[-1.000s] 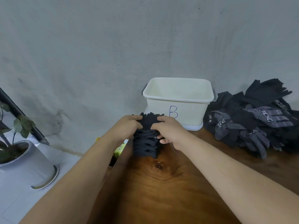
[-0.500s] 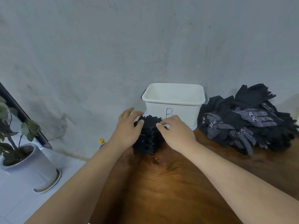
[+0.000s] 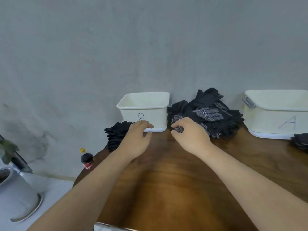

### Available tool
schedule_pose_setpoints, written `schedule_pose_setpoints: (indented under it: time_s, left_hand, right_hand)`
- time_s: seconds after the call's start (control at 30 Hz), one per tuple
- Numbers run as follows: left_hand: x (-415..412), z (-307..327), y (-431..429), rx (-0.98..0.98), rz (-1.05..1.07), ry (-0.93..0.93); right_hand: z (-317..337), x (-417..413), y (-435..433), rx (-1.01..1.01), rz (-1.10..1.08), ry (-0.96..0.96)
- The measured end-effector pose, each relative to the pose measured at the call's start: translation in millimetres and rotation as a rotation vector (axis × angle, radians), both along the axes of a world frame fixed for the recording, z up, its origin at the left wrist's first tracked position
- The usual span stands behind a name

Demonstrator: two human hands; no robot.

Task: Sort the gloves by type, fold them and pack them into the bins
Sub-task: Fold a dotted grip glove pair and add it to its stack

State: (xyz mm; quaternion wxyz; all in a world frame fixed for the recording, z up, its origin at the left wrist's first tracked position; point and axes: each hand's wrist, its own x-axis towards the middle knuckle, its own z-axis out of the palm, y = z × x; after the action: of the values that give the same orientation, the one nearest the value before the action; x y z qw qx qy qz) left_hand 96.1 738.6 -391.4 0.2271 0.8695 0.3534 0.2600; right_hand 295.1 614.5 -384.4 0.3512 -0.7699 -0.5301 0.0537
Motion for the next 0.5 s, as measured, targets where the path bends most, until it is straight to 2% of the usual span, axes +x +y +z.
schedule_pose_setpoints:
  time_s: [0.3, 0.5]
  left_hand:
    - [107, -18, -49, 0.047, -0.151, 0.07]
    - [171, -26, -37, 0.03, -0.087, 0.075]
  right_hand:
    - [-24, 100, -85, -0.035, -0.16, 0.01]
    - [-58, 142, -88, -0.038, -0.137, 0.014]
